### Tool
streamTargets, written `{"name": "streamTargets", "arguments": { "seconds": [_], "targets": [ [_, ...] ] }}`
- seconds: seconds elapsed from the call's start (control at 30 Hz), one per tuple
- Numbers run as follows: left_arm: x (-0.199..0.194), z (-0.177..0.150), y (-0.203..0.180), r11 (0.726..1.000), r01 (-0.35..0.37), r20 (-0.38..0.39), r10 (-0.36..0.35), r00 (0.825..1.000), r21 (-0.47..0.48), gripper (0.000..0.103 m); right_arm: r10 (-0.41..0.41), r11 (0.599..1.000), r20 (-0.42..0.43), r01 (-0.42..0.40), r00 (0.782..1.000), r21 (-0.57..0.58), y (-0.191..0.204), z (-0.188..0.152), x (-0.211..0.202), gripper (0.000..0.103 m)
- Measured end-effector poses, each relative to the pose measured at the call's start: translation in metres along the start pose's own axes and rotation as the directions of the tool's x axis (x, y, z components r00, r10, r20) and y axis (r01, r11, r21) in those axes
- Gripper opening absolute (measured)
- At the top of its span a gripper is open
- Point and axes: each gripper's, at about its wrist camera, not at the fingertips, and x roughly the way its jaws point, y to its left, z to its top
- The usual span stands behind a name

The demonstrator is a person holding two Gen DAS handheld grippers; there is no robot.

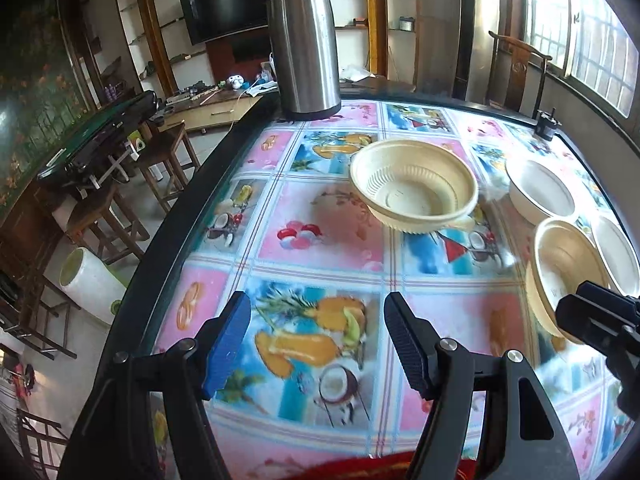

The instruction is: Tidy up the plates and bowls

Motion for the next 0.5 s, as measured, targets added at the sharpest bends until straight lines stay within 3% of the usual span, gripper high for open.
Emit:
{"name": "streamTargets", "arguments": {
  "seconds": [0.5],
  "targets": [
    [0.047, 0.057, 0.009, 0.993, 0.091, -0.047, -0.095, 0.994, -0.082, 0.069, 0.03, 0.996, -0.028, -0.028, 0.999, 0.084, -0.022, 0.049, 0.041, 0.045]
  ]
}}
